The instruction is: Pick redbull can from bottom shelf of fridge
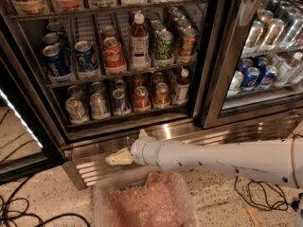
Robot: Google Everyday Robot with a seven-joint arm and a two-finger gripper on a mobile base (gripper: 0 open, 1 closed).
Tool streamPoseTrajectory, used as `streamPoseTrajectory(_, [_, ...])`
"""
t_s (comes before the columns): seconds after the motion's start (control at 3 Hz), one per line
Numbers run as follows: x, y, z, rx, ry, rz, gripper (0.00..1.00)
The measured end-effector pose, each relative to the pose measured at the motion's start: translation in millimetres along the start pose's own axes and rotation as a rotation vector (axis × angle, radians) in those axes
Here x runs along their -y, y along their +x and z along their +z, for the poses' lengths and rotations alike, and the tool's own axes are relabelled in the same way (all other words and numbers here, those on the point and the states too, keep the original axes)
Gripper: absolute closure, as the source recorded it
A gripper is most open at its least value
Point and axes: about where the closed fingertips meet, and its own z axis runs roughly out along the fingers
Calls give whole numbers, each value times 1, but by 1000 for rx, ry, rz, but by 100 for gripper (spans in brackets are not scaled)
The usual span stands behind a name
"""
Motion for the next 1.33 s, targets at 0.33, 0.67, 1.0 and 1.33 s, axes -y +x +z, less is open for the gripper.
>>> streamPoseTrajectory(0.33, [7,-7,15,34,24,3,0])
streamPoseTrajectory(0.67, [15,-20,23,83,58,4,0])
streamPoseTrajectory(1.0, [17,-31,28,147,101,7,0])
streamPoseTrajectory(1.33, [19,-39,40,207,133,-8,0])
